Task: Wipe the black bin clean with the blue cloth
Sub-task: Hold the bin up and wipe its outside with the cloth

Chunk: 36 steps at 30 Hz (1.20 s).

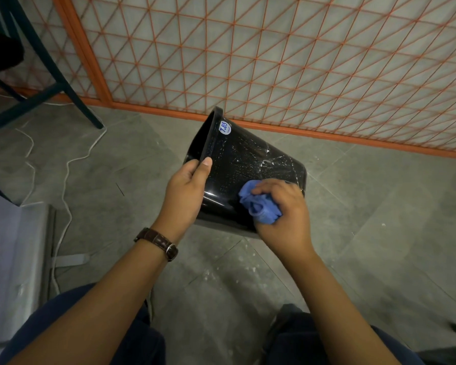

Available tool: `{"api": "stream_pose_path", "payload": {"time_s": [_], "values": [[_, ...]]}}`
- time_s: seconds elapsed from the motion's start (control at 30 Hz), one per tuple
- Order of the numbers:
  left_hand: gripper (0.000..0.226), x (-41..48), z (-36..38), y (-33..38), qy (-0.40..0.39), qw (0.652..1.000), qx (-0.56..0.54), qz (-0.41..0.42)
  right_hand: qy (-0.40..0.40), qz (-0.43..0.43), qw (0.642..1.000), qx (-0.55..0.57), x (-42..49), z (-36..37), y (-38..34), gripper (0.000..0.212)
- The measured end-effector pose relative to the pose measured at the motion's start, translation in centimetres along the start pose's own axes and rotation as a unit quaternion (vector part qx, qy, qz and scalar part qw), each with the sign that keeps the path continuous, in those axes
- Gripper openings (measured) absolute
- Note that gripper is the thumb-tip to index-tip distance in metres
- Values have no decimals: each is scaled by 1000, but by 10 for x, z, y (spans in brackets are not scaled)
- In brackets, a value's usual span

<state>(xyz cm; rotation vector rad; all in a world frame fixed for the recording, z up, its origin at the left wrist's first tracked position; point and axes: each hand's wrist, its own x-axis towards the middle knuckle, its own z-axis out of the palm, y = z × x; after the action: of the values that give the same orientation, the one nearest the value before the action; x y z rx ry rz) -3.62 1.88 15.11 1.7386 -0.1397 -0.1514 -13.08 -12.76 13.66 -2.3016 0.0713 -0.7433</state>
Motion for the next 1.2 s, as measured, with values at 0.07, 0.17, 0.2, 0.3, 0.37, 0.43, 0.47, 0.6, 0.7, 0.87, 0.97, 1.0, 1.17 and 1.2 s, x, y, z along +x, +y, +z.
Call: {"api": "stream_pose_path", "payload": {"time_s": [0.07,0.17,0.2,0.3,0.37,0.43,0.47,0.6,0.7,0.87,0.97,1.0,1.17,1.2], "values": [[43,0,0,0,-3,1000,-5,-4,-7,-3,1000,-16,-2,4,-4,31],[45,1,-3,2,2,1000,6,10,-57,-60,997,0,-5,9,-12,29],[47,1,-4,2,2,1000,10,17,-60,-73,996,-1,-5,8,-12,25],[50,1,-2,1,-10,1000,4,21,-14,-57,998,-11,-1,1,-9,20],[49,-1,1,0,-13,1000,-10,13,3,-39,999,-11,-1,3,-11,22],[46,-2,4,2,-2,1000,-7,10,-33,-49,998,-13,-4,6,-15,31],[45,-3,4,3,7,1000,2,14,-61,-64,996,-13,-5,8,-17,33],[45,-4,4,4,5,1000,9,29,-66,-81,994,-8,-1,3,-16,19],[42,-7,7,3,-4,1000,8,25,-1,-29,1000,-8,-1,4,-13,25],[44,-8,8,3,11,1000,10,18,-91,-69,993,-20,-6,10,-20,36],[39,-10,9,3,7,1000,15,17,-38,-57,997,-19,0,1,-18,20],[41,-10,10,3,7,1000,14,14,-22,-39,999,-18,0,0,-19,22],[50,-8,10,-1,12,1000,1,16,-76,-57,995,-43,-6,8,-27,42],[51,-9,10,-1,7,1000,-9,17,-79,-57,994,-39,-4,7,-28,37]]}}
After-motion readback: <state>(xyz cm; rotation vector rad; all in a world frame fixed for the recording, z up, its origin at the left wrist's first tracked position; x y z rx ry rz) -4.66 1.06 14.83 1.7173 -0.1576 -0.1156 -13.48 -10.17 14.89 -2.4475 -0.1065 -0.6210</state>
